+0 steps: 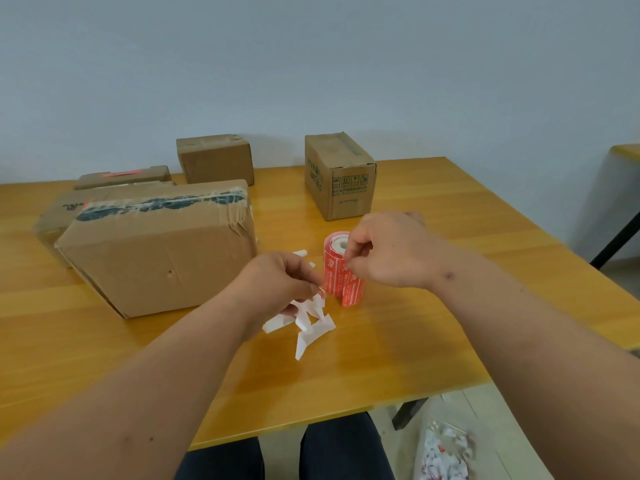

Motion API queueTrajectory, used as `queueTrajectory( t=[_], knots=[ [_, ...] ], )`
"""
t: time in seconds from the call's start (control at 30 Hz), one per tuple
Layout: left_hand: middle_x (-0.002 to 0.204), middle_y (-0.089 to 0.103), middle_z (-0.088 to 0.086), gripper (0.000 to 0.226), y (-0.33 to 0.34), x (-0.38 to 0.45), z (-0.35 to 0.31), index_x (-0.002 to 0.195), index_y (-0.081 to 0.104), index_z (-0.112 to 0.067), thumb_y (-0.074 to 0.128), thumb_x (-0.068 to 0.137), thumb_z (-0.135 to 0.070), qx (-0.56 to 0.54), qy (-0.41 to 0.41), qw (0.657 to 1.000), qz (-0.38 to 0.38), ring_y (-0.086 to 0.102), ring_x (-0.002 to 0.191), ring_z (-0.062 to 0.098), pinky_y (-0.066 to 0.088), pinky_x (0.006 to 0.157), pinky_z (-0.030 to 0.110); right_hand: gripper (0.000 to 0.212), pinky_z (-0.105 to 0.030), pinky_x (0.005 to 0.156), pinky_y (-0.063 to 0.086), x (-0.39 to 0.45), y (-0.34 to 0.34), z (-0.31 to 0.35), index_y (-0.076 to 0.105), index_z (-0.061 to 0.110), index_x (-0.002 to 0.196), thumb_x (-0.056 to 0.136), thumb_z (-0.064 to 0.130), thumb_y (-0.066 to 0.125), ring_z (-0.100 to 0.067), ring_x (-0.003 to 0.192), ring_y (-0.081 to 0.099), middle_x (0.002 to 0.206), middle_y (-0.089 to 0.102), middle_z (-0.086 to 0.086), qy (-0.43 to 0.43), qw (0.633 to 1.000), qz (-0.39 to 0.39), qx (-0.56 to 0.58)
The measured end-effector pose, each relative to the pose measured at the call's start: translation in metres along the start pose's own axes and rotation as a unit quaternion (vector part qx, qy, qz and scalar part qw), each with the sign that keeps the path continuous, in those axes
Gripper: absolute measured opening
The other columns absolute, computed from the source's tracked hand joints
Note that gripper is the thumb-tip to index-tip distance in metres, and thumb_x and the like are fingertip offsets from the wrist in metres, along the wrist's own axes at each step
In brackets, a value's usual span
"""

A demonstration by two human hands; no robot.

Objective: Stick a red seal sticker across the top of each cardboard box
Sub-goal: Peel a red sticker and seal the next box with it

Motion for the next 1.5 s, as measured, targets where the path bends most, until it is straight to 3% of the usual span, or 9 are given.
queueTrajectory(
  t=[0.1,0.2,0.37,0.63,1.0,1.13,1.27,1.37,1.5],
  knots=[
    [0.073,0.065,0.004,0.010,0.000,-0.002,-0.003,0.083,0.069,-0.008,0.072,0.081,0.002,-0.014,0.009,1.000,0.009,0.059,0.061,0.009,0.050,0.055,0.021,0.008,-0.035,0.096,0.034,-0.001,-0.005,0.008,0.073,0.027,0.083,0.084,0.025,0.065,0.004,0.079,0.050,0.076,0.056,0.025,-0.016,0.998,-0.016,0.055],
    [0.071,0.063,0.006,0.013,0.002,-0.006,-0.008,0.082,0.066,-0.007,0.073,0.079,0.004,-0.023,0.013,0.999,0.020,0.060,0.061,0.011,0.052,0.057,0.023,0.003,-0.035,0.096,0.039,-0.003,-0.003,0.021,0.071,0.029,0.084,0.081,0.030,0.070,-0.001,0.091,0.056,0.092,0.065,0.018,-0.043,0.995,0.002,0.091],
    [0.065,0.063,0.008,0.020,-0.003,-0.012,-0.018,0.078,0.059,-0.006,0.077,0.076,0.002,-0.039,0.024,0.999,0.020,0.063,0.062,0.015,0.057,0.067,0.032,0.021,-0.032,0.088,0.036,0.000,0.014,0.034,0.069,0.034,0.092,0.077,0.049,0.072,-0.001,0.086,0.054,0.091,0.064,0.016,-0.066,0.996,0.045,0.044],
    [0.073,0.068,0.010,0.009,-0.017,-0.015,-0.006,0.093,0.066,0.005,0.066,0.086,-0.001,-0.218,-0.024,0.975,0.026,0.061,0.061,0.012,0.059,0.058,0.029,0.004,-0.028,0.080,0.030,-0.004,0.012,0.031,0.072,0.029,0.085,0.082,0.030,0.074,0.006,0.070,0.048,0.069,0.058,0.022,-0.057,0.993,0.050,0.091],
    [0.082,0.062,0.008,0.021,-0.021,-0.016,-0.017,0.101,0.072,-0.012,0.056,0.094,0.000,-0.046,0.025,0.998,-0.024,0.060,0.074,0.014,0.062,0.070,0.037,0.017,-0.020,0.063,0.030,-0.012,0.006,0.037,0.061,0.027,0.090,0.082,0.012,0.063,0.001,0.073,0.055,0.081,0.066,0.013,-0.061,0.992,0.074,0.087],
    [0.082,0.067,0.009,0.019,-0.021,-0.016,-0.019,0.098,0.069,-0.008,0.057,0.092,0.004,-0.041,0.045,0.998,-0.022,0.067,0.075,0.015,0.061,0.071,0.033,0.020,-0.027,0.067,0.044,-0.014,0.001,0.025,0.059,0.027,0.076,0.079,0.008,0.063,-0.006,0.083,0.061,0.076,0.066,0.014,-0.039,0.988,0.082,0.127],
    [0.083,0.070,0.011,0.021,-0.016,-0.014,-0.018,0.089,0.071,-0.005,0.056,0.091,0.008,-0.017,0.032,0.999,-0.021,0.068,0.071,0.014,0.060,0.069,0.031,0.018,-0.032,0.061,0.042,-0.013,0.000,0.014,0.064,0.005,0.065,0.081,0.008,0.056,-0.016,0.071,0.057,0.067,0.061,0.002,-0.015,0.992,0.093,0.087],
    [0.081,0.068,0.009,0.028,-0.009,-0.011,-0.017,0.091,0.071,-0.006,0.048,0.090,0.009,0.011,0.020,1.000,-0.021,0.065,0.068,0.016,0.059,0.068,0.031,0.039,-0.032,0.054,0.035,-0.014,0.006,0.003,0.052,0.017,0.045,0.084,0.016,0.052,-0.019,0.056,0.047,0.057,0.051,-0.001,0.011,0.991,0.098,0.096],
    [0.077,0.057,0.008,0.034,-0.001,-0.006,-0.015,0.100,0.068,-0.009,0.038,0.092,0.005,0.063,0.007,0.998,-0.026,0.053,0.065,0.019,0.053,0.064,0.032,0.045,-0.030,0.051,0.031,-0.015,0.007,-0.005,0.044,0.014,0.055,0.092,0.037,0.058,-0.014,0.051,0.038,0.057,0.042,0.001,0.012,0.994,0.083,0.067]
  ],
)
Point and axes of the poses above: each hand's wrist, its own x-axis towards the middle knuckle, its own y-axis out of the palm, z = x × y, the point moved 10 cm from there along x, towards the middle knuckle
